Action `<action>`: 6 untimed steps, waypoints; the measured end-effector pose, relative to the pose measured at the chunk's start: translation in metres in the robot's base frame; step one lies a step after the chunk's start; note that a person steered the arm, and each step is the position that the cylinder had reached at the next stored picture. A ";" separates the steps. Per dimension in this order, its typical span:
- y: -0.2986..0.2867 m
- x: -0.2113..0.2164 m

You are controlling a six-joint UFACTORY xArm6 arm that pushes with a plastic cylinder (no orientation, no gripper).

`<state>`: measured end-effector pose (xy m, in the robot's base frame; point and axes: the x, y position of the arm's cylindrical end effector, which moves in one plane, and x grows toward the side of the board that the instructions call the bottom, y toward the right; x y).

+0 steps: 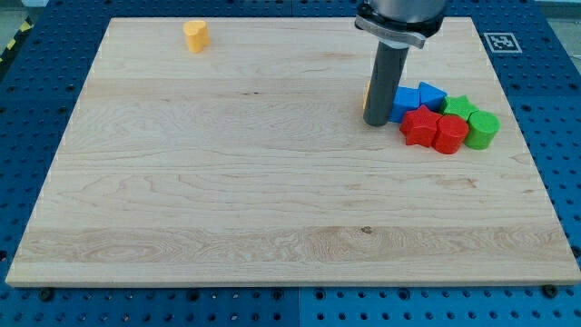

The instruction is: Push yellow heart towards the group of blocks

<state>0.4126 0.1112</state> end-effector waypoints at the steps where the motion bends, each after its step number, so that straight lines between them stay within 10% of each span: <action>1: -0.023 0.002; 4: -0.231 -0.039; 6: -0.279 -0.167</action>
<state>0.2460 -0.1673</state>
